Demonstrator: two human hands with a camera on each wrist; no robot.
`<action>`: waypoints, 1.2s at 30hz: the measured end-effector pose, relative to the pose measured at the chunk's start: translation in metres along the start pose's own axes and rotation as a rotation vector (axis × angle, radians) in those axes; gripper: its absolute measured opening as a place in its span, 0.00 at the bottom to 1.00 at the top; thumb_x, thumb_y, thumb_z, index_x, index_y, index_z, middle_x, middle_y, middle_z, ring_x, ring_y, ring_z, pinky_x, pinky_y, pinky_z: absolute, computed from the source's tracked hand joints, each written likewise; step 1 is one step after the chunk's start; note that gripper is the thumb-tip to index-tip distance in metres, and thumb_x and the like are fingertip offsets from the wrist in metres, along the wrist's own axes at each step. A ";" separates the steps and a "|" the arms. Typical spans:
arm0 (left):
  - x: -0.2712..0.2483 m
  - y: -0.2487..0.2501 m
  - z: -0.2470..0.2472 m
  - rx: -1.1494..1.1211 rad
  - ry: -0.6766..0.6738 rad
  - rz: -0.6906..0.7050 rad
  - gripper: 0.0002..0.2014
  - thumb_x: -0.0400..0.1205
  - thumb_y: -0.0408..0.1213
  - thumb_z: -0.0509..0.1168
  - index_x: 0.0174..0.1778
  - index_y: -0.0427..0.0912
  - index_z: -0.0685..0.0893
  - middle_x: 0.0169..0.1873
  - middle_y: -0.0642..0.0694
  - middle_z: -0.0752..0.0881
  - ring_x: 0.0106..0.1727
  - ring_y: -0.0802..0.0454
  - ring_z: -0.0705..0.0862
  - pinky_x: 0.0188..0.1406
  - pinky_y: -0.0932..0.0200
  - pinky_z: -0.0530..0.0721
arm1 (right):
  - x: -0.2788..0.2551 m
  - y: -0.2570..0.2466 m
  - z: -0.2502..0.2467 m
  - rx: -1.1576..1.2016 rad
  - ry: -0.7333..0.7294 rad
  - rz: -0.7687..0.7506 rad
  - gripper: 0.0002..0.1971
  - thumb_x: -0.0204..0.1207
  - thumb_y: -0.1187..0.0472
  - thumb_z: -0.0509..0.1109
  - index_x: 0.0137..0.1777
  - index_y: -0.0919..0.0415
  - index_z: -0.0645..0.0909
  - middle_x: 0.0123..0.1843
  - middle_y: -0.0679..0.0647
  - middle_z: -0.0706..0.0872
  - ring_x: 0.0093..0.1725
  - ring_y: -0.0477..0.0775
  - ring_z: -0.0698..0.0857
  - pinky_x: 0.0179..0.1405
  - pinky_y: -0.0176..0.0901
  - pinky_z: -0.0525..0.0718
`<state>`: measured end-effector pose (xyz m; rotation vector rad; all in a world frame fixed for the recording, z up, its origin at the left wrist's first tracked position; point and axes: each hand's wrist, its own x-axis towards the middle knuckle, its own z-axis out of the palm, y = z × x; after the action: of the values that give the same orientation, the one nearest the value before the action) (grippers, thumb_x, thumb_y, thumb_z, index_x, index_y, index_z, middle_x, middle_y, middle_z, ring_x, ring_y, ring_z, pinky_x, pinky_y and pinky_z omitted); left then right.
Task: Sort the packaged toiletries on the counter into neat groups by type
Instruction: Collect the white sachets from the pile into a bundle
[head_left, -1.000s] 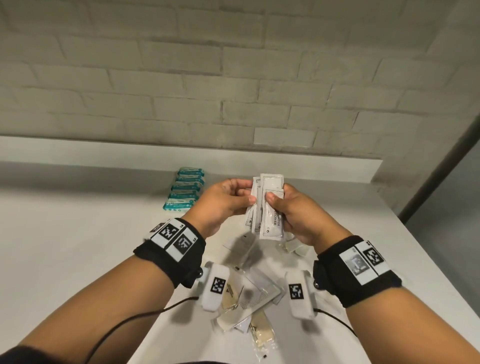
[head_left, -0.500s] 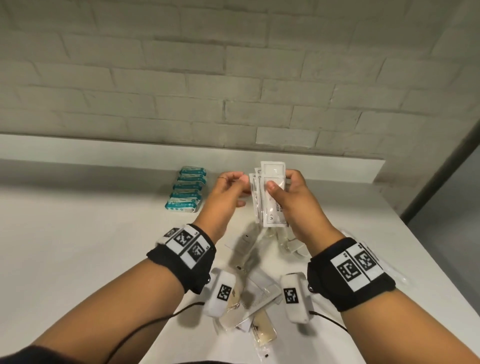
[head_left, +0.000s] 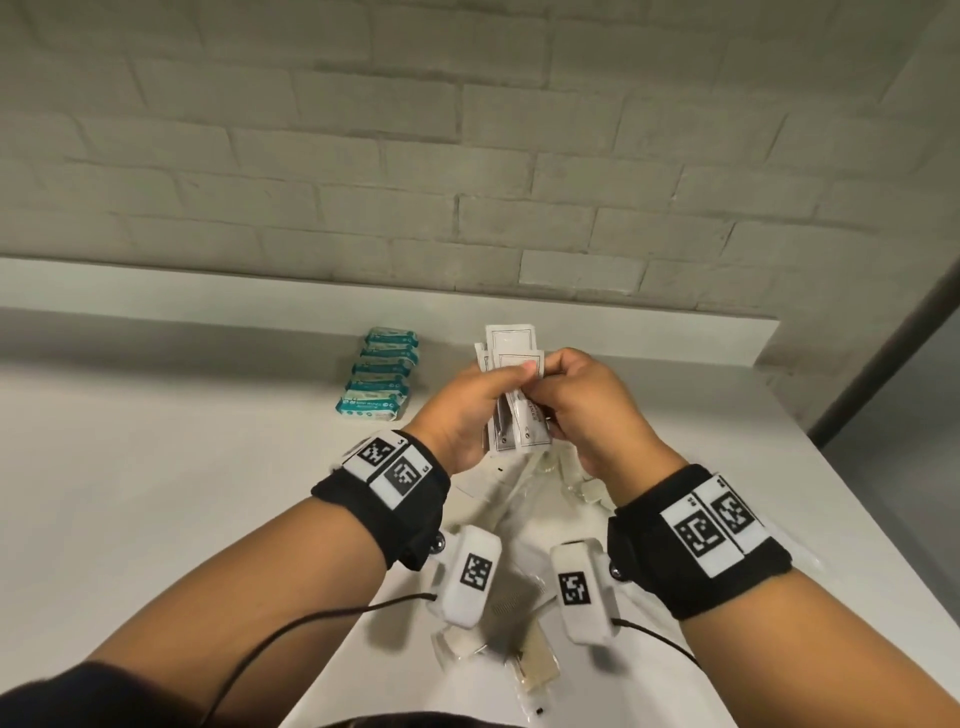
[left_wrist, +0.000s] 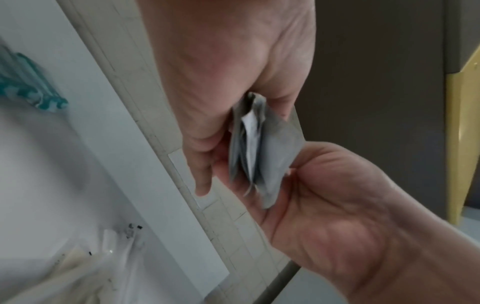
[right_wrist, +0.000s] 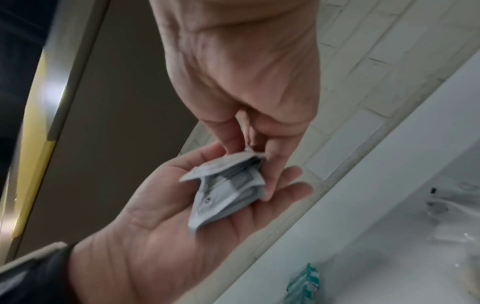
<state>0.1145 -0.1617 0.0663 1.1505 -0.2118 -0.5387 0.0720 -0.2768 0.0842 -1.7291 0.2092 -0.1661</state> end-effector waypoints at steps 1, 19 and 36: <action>0.001 -0.001 0.001 -0.009 0.003 -0.001 0.08 0.85 0.32 0.60 0.53 0.39 0.84 0.40 0.38 0.88 0.41 0.42 0.87 0.51 0.40 0.84 | 0.001 0.001 0.002 -0.025 0.049 -0.007 0.07 0.67 0.61 0.75 0.37 0.57 0.78 0.39 0.67 0.89 0.40 0.65 0.88 0.47 0.69 0.85; 0.000 0.008 -0.004 -0.220 -0.077 -0.178 0.15 0.84 0.37 0.55 0.37 0.37 0.84 0.28 0.42 0.85 0.30 0.48 0.86 0.30 0.60 0.87 | 0.006 -0.018 -0.012 -0.915 -0.423 -0.401 0.77 0.50 0.46 0.87 0.76 0.35 0.21 0.74 0.50 0.64 0.75 0.49 0.63 0.76 0.47 0.67; 0.010 0.003 -0.003 -0.292 0.043 -0.177 0.10 0.78 0.35 0.56 0.37 0.37 0.81 0.28 0.43 0.82 0.29 0.49 0.83 0.32 0.58 0.82 | 0.025 -0.007 -0.008 -0.651 -0.418 -0.279 0.73 0.51 0.45 0.87 0.78 0.32 0.28 0.80 0.49 0.60 0.76 0.49 0.66 0.75 0.50 0.71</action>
<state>0.1255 -0.1634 0.0669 0.8994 0.0075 -0.6762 0.0950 -0.2891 0.0926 -2.3894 -0.3252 0.0766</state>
